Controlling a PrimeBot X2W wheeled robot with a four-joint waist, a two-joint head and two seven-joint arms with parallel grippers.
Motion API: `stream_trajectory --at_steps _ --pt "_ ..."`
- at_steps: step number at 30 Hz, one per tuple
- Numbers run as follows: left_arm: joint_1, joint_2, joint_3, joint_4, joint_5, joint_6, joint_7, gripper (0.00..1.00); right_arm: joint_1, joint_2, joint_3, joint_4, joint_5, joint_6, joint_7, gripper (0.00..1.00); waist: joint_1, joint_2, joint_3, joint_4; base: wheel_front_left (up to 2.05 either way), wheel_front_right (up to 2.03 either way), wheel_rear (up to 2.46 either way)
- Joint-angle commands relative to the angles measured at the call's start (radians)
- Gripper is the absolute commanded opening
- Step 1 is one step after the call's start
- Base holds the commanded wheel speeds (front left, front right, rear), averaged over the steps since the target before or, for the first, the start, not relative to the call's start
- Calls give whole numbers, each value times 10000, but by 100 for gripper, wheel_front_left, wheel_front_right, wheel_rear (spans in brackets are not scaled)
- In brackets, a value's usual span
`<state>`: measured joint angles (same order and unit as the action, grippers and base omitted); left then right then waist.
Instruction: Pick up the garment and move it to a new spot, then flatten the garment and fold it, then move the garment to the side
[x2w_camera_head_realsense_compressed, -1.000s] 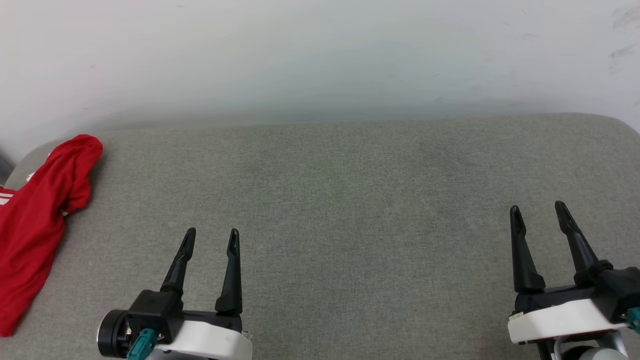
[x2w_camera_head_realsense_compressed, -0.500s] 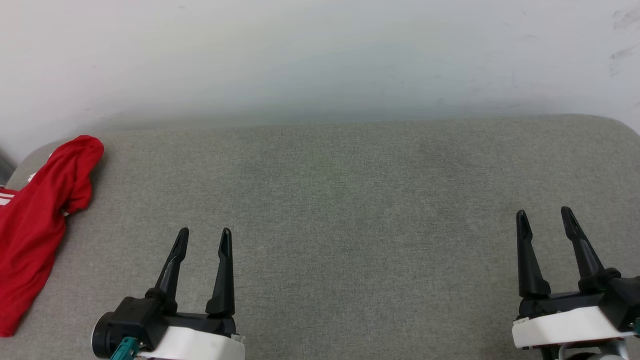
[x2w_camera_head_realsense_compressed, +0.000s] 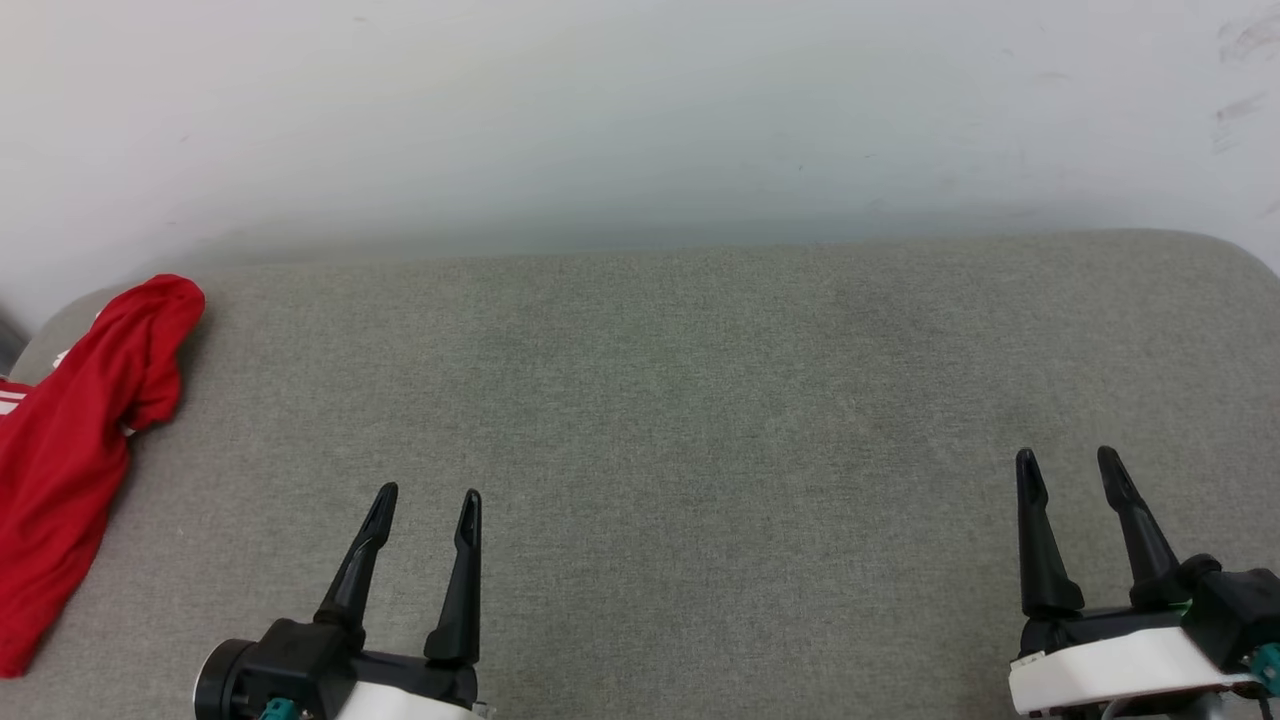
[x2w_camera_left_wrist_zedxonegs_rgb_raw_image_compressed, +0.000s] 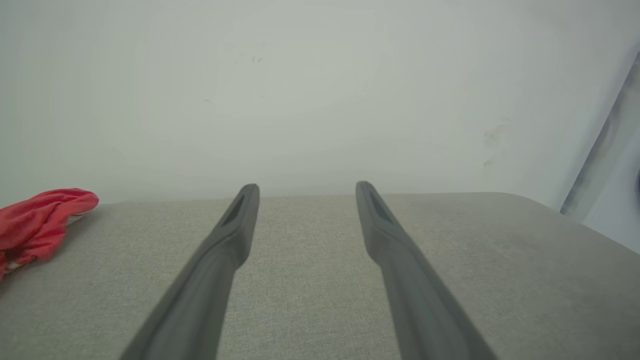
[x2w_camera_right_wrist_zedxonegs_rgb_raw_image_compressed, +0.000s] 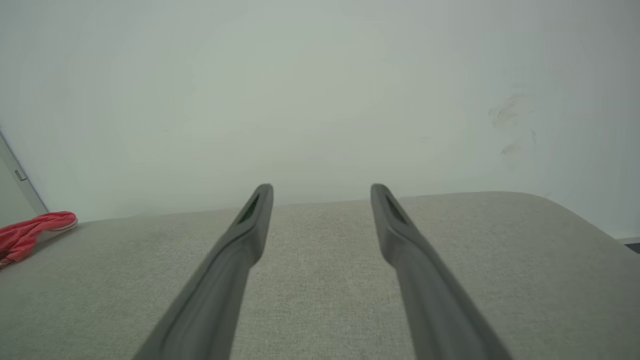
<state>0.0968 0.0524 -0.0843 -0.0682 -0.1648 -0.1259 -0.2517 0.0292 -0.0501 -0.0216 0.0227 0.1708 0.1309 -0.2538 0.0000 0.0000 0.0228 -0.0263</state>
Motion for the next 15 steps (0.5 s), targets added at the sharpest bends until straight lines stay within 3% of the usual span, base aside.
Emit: stream_trajectory --at_steps 1,9,15 --pt "79 -15 -3 6 245 -16 -99 100 127 -2 -21 59 14 -3 -80 100 0 0 6 1 0 0 0" --pt "8 -22 105 85 276 -43 -141 100 66 0 17 227 125 -3 -117 100 0 0 60 203 0 0 0" --pt "-74 -15 220 96 244 -45 -141 100 197 0 146 248 229 -3 -117 100 0 0 123 854 0 0 0"
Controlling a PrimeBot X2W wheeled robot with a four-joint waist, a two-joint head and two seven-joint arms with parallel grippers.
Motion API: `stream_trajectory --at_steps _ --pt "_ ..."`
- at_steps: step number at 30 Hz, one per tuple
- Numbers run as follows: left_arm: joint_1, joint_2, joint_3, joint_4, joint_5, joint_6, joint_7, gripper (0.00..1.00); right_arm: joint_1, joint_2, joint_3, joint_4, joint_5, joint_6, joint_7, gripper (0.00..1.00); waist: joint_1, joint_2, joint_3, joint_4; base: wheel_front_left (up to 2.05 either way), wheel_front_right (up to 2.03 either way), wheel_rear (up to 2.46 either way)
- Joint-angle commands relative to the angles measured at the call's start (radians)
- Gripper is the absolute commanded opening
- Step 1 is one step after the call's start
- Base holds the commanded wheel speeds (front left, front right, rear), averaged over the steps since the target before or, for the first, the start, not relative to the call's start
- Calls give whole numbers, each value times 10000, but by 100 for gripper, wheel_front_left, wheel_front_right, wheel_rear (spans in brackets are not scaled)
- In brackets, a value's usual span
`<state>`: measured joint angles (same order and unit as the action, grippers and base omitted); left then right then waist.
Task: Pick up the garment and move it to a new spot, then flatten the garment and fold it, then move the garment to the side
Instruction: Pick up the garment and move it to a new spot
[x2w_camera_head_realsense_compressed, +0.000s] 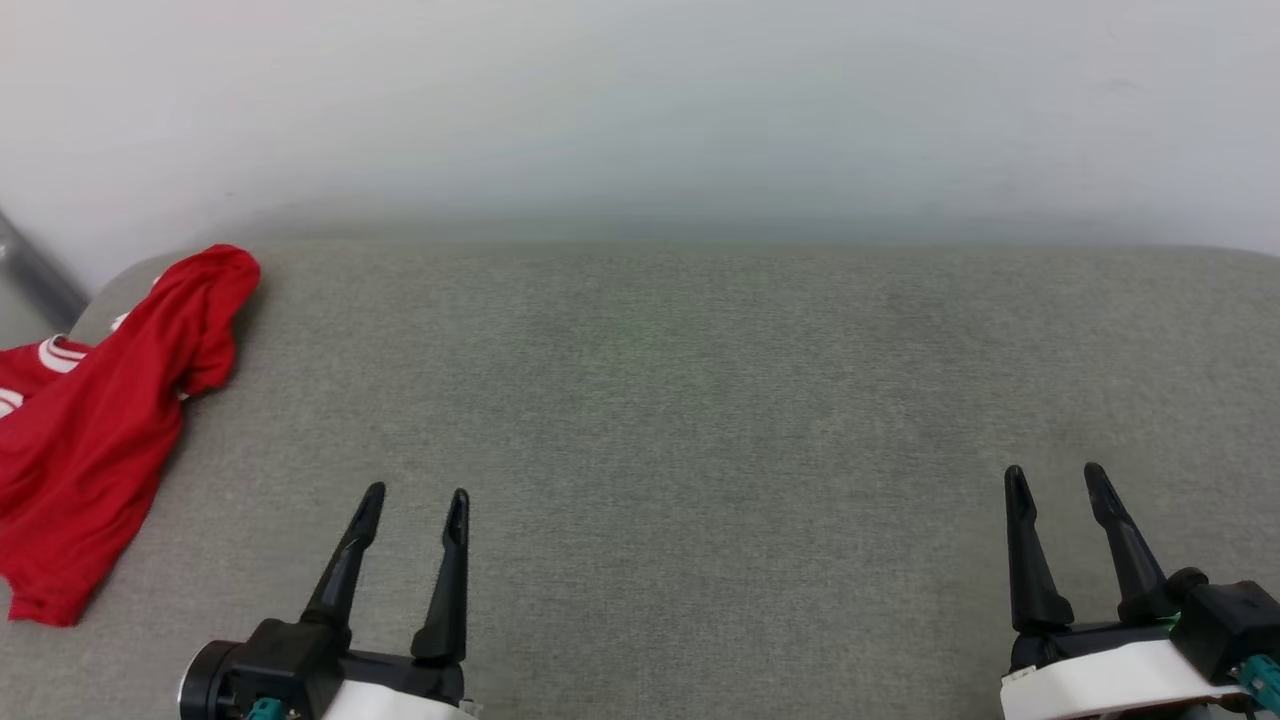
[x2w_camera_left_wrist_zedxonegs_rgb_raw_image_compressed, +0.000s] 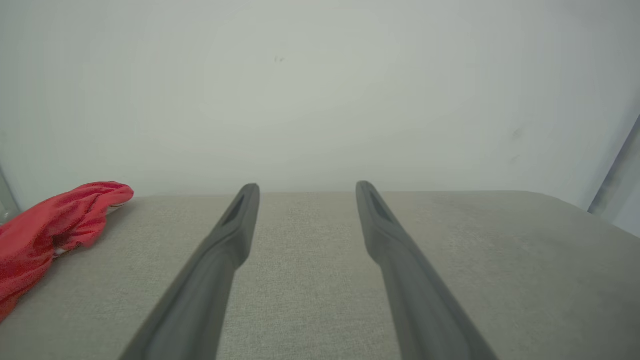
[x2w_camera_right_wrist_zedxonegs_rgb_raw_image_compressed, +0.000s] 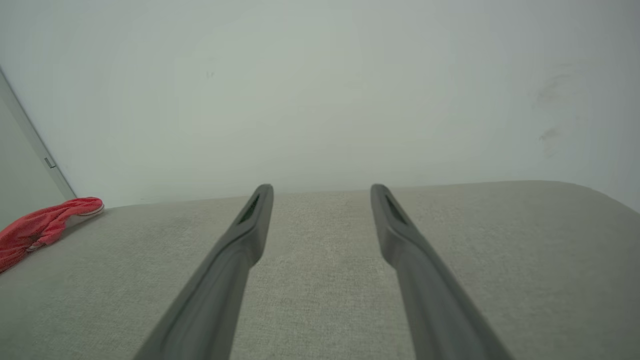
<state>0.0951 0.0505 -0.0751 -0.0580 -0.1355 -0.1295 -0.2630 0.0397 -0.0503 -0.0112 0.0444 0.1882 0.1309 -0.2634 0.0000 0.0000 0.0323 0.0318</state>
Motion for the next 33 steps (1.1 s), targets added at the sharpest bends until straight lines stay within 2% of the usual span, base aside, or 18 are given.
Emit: stream_trajectory --at_steps 1,23,29,33 --pt "-56 0 162 -22 -84 -9 -28 100 86 2 61 31 60 -3 -21 100 0 0 30 428 0 0 0" --pt "465 -5 688 -163 82 -2 -28 100 286 2 608 163 327 -3 -21 100 0 0 -331 4028 0 0 0" --pt "602 -3 680 -226 115 -2 -28 100 296 1 745 195 336 -3 -21 100 0 0 -400 4641 0 0 0" --pt "651 -6 785 -324 245 -2 -28 100 198 1 821 165 347 -3 -21 100 0 0 -384 4733 0 0 0"
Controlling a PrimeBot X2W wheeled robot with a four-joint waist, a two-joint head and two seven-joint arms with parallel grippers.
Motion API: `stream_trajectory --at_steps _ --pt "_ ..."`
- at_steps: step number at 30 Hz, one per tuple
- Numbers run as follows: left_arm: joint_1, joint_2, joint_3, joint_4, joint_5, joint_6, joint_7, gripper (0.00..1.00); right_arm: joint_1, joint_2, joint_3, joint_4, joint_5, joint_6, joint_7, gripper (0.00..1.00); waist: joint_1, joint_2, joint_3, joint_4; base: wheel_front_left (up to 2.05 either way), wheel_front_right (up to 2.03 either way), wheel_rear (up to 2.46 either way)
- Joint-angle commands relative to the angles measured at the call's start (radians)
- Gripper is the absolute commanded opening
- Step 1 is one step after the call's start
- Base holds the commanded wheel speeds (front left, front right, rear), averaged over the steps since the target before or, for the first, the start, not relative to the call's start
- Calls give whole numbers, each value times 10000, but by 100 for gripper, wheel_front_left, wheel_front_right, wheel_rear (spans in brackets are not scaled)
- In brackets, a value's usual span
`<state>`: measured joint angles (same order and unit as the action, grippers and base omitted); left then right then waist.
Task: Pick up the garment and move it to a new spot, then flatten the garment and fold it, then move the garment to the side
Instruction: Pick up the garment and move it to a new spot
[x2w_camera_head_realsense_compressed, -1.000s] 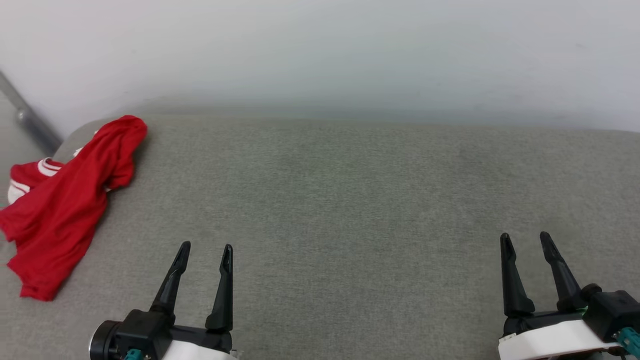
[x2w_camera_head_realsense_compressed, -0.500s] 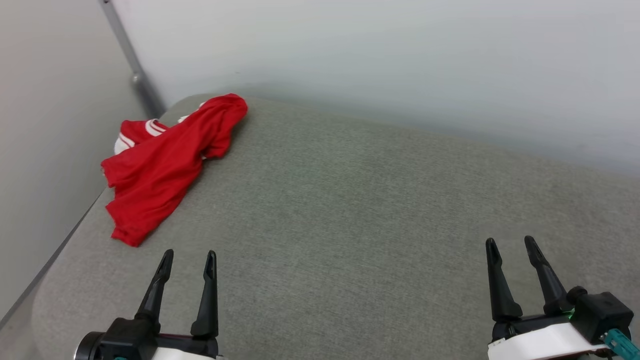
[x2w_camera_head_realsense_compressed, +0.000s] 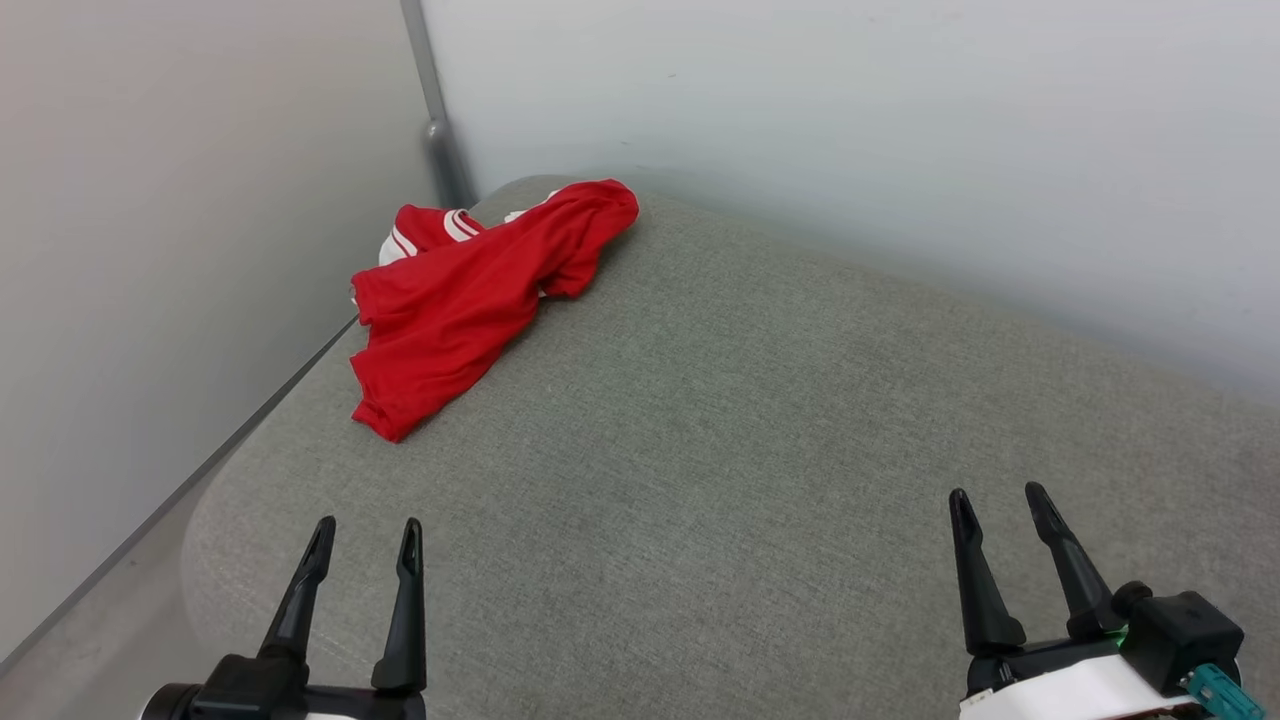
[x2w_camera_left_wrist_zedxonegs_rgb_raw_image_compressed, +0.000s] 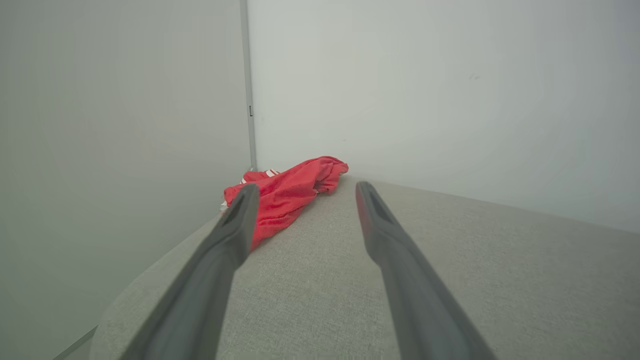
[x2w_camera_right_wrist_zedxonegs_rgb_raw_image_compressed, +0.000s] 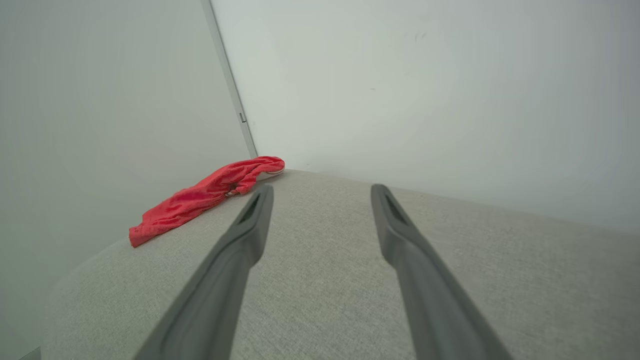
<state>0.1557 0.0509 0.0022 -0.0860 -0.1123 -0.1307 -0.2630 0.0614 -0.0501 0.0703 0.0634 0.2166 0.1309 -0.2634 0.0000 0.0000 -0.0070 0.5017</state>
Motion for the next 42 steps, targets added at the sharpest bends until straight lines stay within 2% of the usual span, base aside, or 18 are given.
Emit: stream_trajectory --at_steps 1,14,19,23,28,33,38,42 --pt "57 -10 25 -61 3 9 -28 100 -47 -1 18 -31 67 -3 -21 100 0 0 18 43 0 0 0" --pt "-115 -9 125 -17 -339 9 -28 100 -66 -1 10 -133 -95 -3 -21 100 0 0 194 -150 0 0 0" --pt "-579 18 122 -54 -722 9 -28 100 -363 0 -15 -393 -49 -3 -21 100 0 0 886 -593 0 0 0" --pt "-1259 533 -116 33 -1015 9 -28 100 -709 -6 15 -835 -546 -3 -23 100 0 0 1804 -1006 0 0 0" --pt "-2449 1504 7 959 -1686 9 -26 100 -1139 -6 -107 -1195 -1152 -3 -21 100 0 0 2865 -1547 0 0 0" --pt "-4049 3183 -337 2416 -2519 9 2 100 -1528 -6 -248 -1667 -1587 -3 144 100 0 0 3813 -1999 0 0 0" --pt "-5872 4946 -1029 3722 -3924 9 1338 100 -1760 -6 -325 -2195 -1882 -3 390 100 0 0 4655 -2406 0 0 0" --pt "-7211 6155 -1537 4325 -5721 10 2919 100 -1855 -6 -348 -2587 -2089 -3 530 100 0 0 5274 -2714 0 0 0"
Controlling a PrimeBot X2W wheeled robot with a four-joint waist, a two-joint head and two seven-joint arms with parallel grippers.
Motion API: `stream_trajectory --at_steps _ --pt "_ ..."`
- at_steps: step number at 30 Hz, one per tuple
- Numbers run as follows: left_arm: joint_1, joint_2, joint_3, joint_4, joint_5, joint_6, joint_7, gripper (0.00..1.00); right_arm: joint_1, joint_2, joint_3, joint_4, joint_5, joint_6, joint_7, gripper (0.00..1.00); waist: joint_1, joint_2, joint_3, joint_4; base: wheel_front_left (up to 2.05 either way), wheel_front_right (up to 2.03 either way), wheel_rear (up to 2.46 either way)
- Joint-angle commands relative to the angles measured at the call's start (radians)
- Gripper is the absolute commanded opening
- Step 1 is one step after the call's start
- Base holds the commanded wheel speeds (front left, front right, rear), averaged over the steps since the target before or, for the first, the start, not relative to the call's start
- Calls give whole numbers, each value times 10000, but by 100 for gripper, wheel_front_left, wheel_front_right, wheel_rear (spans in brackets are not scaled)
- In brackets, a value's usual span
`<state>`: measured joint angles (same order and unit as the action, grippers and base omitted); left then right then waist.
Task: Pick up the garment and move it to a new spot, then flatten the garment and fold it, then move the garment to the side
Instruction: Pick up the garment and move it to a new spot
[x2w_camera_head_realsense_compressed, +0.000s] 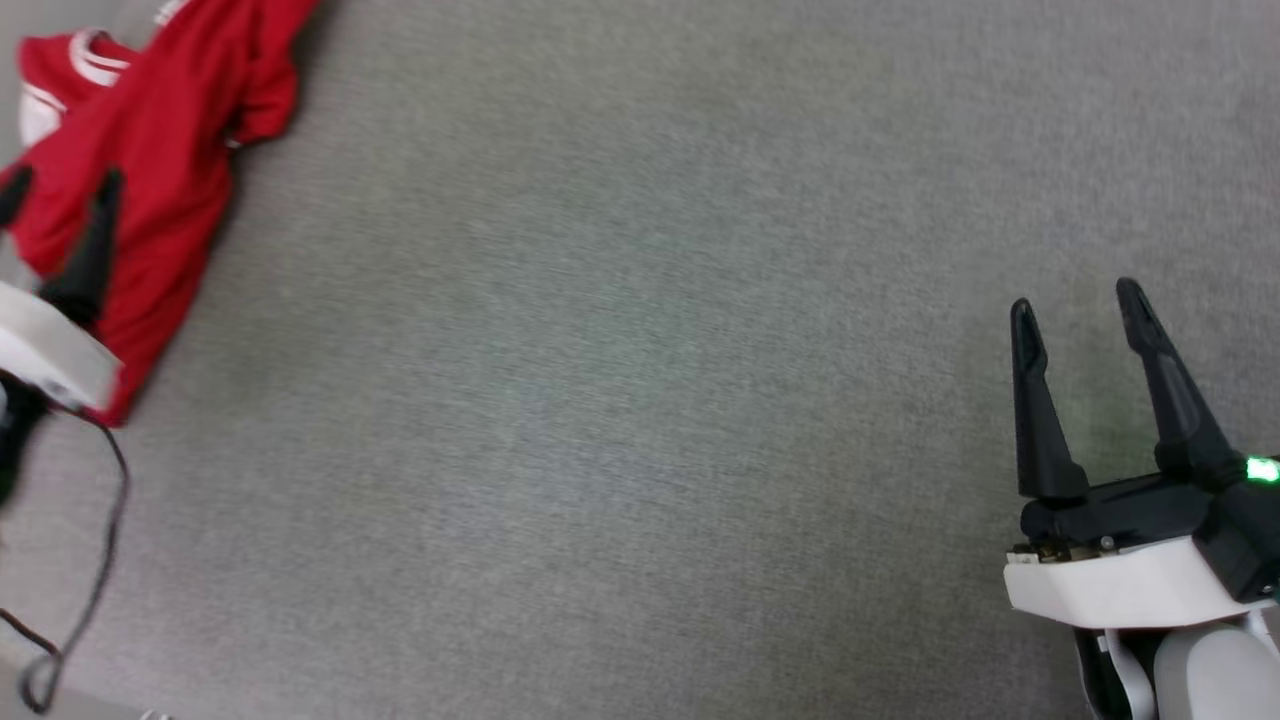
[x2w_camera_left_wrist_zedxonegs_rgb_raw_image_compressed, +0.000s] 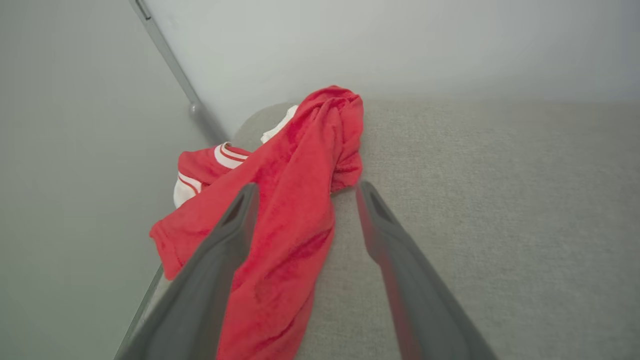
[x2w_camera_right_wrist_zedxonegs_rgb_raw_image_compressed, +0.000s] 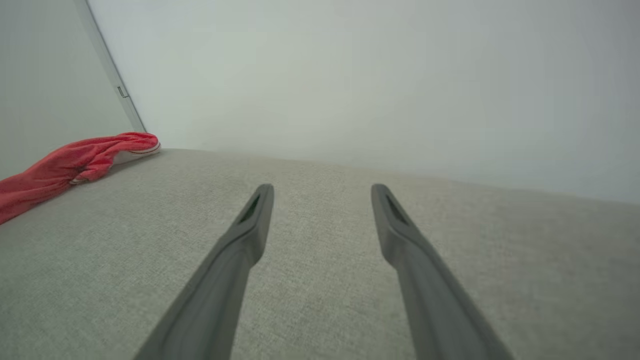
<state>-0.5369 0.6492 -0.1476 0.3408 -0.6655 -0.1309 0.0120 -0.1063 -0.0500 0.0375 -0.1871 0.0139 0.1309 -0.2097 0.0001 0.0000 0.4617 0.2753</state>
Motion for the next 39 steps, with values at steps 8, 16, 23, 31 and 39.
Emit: stream_trajectory --at_steps 8,16,23,31,39 --pt "-2241 1797 -497 1265 -3271 10 4137 100 -444 -104 -176 -781 -20 -3 279 100 -1 0 1531 -1018 0 0 0" --pt "-3023 2472 -890 1752 -4912 12 6575 100 -511 -136 111 -1187 -182 -3 295 100 -1 0 2235 -1422 0 0 0" --pt "-2947 2251 -1229 2335 -5340 10 6708 71 -522 -72 178 -1026 -218 -3 139 100 -1 0 2407 -1573 0 0 0" --pt "-2985 2466 -1500 2209 -5201 -2 5453 0 -583 -37 157 -591 -176 -3 10 100 -1 0 1827 -1463 0 0 0" --pt "-3193 2928 -1997 1484 -4740 -1 3579 0 -534 -5 239 478 260 -3 -319 100 -1 0 205 -1610 0 0 0"
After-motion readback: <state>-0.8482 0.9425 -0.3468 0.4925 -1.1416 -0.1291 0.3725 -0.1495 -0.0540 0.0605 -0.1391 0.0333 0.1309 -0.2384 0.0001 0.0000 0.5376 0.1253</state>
